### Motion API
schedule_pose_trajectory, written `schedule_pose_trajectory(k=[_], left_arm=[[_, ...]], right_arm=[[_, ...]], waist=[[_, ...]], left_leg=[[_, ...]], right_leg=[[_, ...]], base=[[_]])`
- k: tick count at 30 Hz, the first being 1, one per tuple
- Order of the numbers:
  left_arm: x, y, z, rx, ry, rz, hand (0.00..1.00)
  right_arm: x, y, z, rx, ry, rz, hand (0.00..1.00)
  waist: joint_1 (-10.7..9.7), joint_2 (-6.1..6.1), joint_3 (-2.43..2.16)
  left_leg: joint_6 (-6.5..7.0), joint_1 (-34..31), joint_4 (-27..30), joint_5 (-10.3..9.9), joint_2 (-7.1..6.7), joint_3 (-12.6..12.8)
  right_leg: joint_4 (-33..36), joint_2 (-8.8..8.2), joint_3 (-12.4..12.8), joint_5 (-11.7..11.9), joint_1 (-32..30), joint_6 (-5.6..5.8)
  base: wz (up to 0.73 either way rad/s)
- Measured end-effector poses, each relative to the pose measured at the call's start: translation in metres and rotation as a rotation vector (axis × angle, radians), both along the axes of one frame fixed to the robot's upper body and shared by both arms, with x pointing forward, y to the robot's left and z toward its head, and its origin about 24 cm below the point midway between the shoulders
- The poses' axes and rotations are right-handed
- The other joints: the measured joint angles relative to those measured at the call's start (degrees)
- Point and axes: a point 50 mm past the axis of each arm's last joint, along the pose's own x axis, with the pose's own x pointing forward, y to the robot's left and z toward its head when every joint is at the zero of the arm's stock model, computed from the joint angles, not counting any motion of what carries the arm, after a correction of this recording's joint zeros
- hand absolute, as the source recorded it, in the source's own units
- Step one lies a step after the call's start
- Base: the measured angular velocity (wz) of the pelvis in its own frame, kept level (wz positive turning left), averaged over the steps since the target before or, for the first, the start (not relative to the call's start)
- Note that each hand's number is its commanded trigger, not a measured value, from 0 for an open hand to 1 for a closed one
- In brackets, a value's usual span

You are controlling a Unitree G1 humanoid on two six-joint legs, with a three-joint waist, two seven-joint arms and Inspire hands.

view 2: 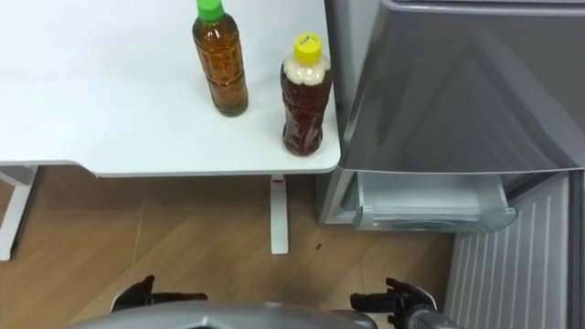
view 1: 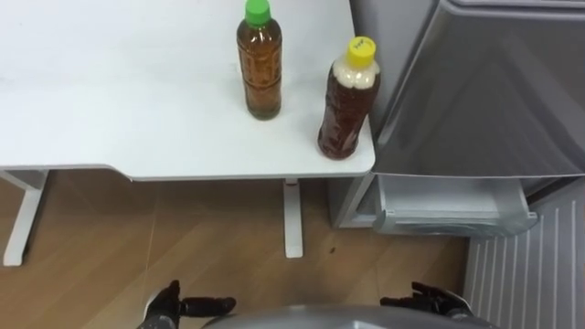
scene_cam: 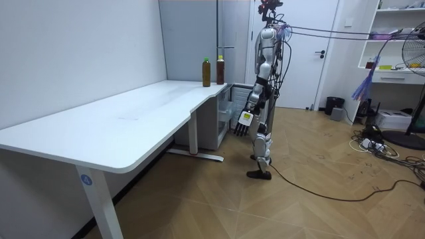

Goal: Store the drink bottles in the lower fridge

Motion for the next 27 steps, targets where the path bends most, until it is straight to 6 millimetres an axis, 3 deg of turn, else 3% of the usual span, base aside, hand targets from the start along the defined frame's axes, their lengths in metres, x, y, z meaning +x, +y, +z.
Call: schedule_pose_trajectory(k=[7,11,16,22,27], left_arm=[[-0.021,0.009,0.0,0.028,0.023,0.281,0.0],[-0.033,0.019,0.002,0.069,0.021,0.518,0.0],[-0.039,0.028,0.005,0.12,0.015,0.767,0.0],[-0.02,0.045,0.016,0.219,-0.08,0.939,0.0],[0.017,0.065,0.043,0.329,-0.291,0.988,0.0]], right_arm=[[-0.003,-0.002,0.0,-0.003,0.014,-0.044,0.0],[-0.011,-0.004,0.0,-0.011,0.028,-0.07,0.0],[-0.014,-0.007,0.0,-0.031,0.034,-0.1,0.0],[-0.013,-0.008,0.0,-0.039,0.035,-0.095,0.0],[-0.012,-0.009,0.001,-0.056,0.024,-0.104,0.0]], waist=[[0.09,0.37,0.02],[1.73,0.5,0.27],[2.57,0.88,0.2],[2.99,0.78,0.2],[3.21,1.04,-0.16]], left_leg=[[0.0,-0.02,0.08,0.0,-0.02,-0.26],[0.02,0.22,0.1,-0.22,-0.02,-0.05],[0.07,0.49,0.91,-0.57,-0.12,-0.61],[0.08,0.63,1.09,-0.57,-0.51,-1.29],[0.14,0.43,1.81,-0.57,-0.93,-3.56]], right_leg=[[0.02,0.01,0.15,0.0,0.15,0.0],[0.04,0.01,0.02,-0.01,0.33,-0.01],[-0.01,-0.1,-0.56,-0.12,1.16,0.04],[0.01,-0.48,-1.35,-0.61,1.32,-0.04],[0.03,-0.59,-2.24,-0.69,2.0,0.09]], base=[[0.0],[-0.03],[0.05],[0.05],[0.1]])
